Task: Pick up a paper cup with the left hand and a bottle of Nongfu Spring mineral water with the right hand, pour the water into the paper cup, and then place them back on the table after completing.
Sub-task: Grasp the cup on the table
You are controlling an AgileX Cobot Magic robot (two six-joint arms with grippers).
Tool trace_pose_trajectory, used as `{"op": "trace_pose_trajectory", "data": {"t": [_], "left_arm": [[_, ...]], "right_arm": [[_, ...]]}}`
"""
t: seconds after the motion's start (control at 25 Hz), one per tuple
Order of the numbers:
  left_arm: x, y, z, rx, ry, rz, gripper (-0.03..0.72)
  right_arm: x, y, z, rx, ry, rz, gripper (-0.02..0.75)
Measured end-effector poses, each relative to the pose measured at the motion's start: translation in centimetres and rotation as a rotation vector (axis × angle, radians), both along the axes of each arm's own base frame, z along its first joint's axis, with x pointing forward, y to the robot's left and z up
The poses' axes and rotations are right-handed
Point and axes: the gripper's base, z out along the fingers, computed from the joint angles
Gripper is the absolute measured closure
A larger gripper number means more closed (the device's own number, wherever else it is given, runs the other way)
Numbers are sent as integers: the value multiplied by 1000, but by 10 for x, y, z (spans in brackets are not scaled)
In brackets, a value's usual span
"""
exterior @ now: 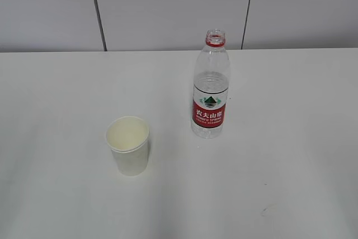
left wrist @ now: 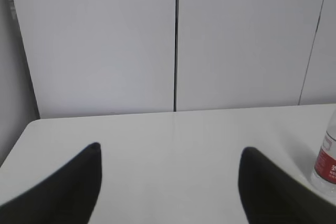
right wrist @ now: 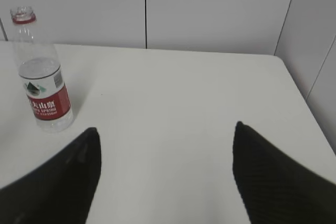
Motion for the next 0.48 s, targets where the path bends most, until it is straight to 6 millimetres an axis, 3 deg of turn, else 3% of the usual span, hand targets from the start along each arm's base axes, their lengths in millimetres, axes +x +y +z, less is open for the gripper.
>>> {"op": "trace_pose_trajectory", "data": {"t": [0.48], "left_arm": [[45, 2, -31, -15, -2, 28, 189]], "right_arm": [[30, -2, -16, 29, -35, -6, 158]]}}
